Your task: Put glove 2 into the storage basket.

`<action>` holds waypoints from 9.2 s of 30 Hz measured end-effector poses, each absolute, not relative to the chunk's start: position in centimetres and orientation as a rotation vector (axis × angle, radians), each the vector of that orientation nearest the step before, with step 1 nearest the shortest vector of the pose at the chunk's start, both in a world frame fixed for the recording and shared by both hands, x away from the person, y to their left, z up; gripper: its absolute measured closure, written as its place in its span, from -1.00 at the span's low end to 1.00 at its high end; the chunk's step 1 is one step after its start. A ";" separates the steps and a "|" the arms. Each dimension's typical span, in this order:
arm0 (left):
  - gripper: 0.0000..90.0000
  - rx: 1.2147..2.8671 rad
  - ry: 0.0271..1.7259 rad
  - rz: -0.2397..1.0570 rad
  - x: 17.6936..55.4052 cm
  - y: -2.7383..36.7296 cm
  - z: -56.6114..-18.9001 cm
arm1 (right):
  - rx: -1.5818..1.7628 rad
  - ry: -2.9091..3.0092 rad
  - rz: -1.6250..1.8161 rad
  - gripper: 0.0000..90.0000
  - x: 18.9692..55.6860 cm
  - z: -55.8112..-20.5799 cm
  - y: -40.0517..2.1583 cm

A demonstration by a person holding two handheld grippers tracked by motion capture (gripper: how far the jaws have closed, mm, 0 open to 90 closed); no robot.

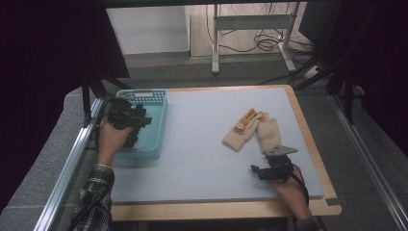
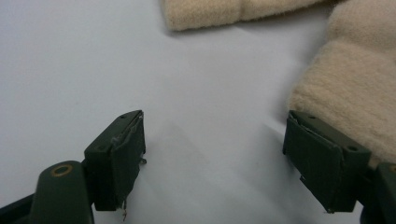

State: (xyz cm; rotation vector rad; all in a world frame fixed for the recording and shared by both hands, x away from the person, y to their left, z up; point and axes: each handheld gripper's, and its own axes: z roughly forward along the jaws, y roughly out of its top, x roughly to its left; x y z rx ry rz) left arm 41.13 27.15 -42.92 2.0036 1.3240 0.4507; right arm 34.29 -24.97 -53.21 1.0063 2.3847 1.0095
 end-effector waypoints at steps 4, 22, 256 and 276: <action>-1.00 2.019 1.270 0.464 40.4 25.8 -42.7 | 1.006 2.385 1.009 -0.54 34.3 -53.2 -25.0; -1.00 2.051 1.016 0.437 36.1 19.6 -43.6 | 1.007 2.385 1.008 -0.54 34.3 -53.2 -25.0; -0.95 2.135 1.105 0.389 29.5 17.8 -55.2 | 1.143 2.222 0.926 0.30 46.0 -52.6 -17.3; -0.95 2.135 1.106 0.388 29.5 17.8 -55.2 | 0.897 2.349 1.133 0.36 40.4 -46.2 -18.6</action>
